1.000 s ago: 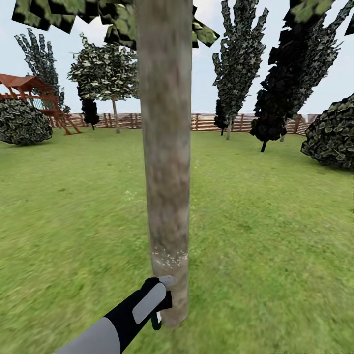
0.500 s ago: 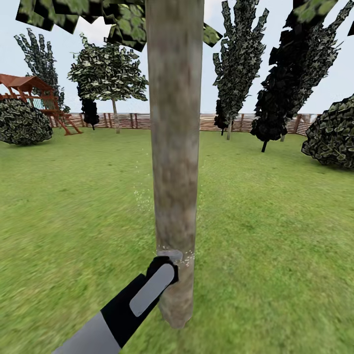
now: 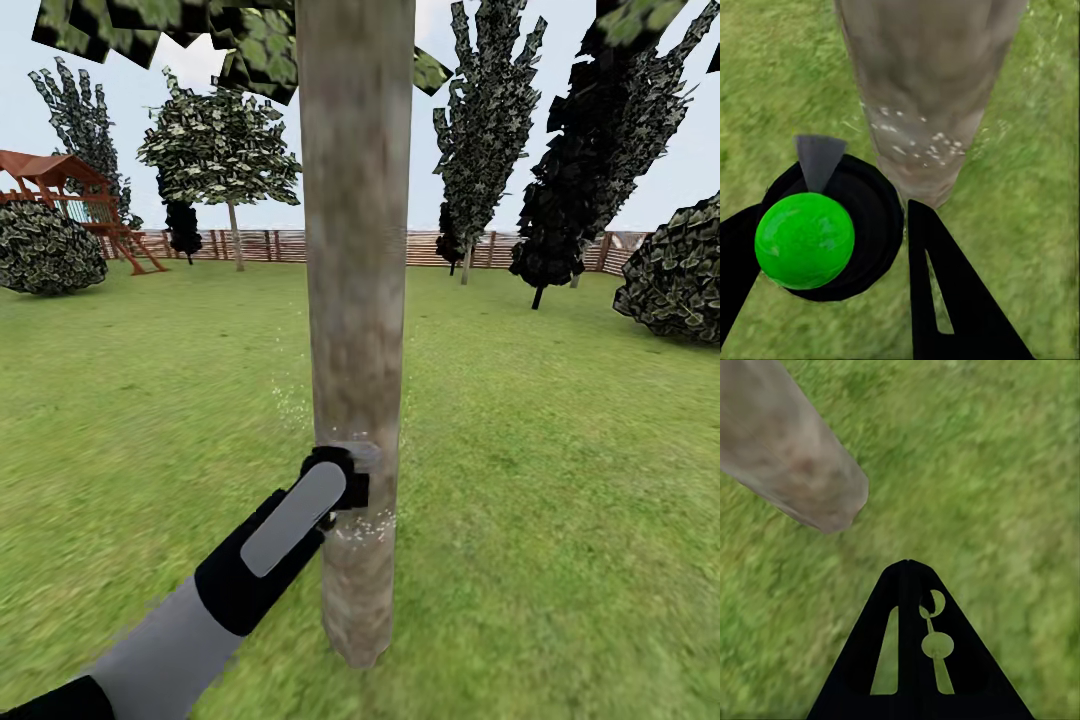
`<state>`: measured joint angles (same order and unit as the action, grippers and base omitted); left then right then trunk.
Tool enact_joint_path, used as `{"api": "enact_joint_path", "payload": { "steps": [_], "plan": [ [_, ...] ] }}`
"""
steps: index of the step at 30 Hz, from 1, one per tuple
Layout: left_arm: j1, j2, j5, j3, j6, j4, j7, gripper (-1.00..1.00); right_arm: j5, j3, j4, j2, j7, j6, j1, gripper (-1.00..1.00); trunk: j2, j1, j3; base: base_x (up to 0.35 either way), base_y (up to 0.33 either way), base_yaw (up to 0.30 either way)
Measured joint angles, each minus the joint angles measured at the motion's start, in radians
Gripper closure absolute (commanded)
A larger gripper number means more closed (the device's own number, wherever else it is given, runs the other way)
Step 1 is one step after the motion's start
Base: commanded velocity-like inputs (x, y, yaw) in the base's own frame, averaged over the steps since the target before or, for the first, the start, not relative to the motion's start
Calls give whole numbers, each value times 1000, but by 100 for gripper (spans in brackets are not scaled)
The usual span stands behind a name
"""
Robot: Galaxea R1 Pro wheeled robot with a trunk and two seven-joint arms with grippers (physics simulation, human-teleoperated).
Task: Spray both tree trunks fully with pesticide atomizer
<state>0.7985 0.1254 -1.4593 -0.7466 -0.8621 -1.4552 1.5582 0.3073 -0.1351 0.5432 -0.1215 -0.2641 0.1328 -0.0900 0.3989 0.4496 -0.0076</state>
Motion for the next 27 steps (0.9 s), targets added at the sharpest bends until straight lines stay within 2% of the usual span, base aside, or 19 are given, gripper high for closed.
{"api": "enact_joint_path", "payload": {
  "steps": [2, 4, 7, 8, 10, 13, 17, 23, 27],
  "plan": [
    [66, -1, -35, 2, 0, 3, 1, 100, 0, 1, 0, 0, 0, 0, 0, 100, 0, 0, 0, 0, 0, 0],
    [151, -2, -85, 12, 1, 5, 1, 100, -1, 1, -1, 0, 0, 0, 0, 100, 0, 0, 0, 0, 0, 0],
    [212, -3, -123, 33, 1, 5, 1, 100, -1, 1, -1, 0, 0, 0, 0, 100, 0, 0, 0, 0, 0, 0],
    [248, -3, -138, 48, 1, 8, 1, 100, -1, 1, -2, 0, 0, 0, 0, 100, 0, 0, 0, 0, 0, 0],
    [313, -4, -193, 61, 1, 23, 1, 100, -2, 1, -2, 0, 0, 0, 0, 100, 0, 0, 0, 0, 0, 0],
    [362, 0, -233, 69, 3, 41, 0, 100, -3, 1, -2, 1, 0, 0, 0, 100, 0, 0, 0, 0, 0, 0],
    [374, 6, -243, 69, 3, 47, -1, 100, -3, 1, -2, 1, 0, 0, 0, 100, 0, 0, 0, 0, 0, 0],
    [364, 18, -238, 62, 9, 42, -8, 100, -3, 3, -2, 2, 0, 0, 0, 100, 0, 0, 0, 0, 0, 0],
    [243, 17, -228, 19, 12, 41, -7, 100, -3, 3, -2, 2, 0, 0, 0, 100, 0, 0, 0, 0, 0, 0]
  ]
}}
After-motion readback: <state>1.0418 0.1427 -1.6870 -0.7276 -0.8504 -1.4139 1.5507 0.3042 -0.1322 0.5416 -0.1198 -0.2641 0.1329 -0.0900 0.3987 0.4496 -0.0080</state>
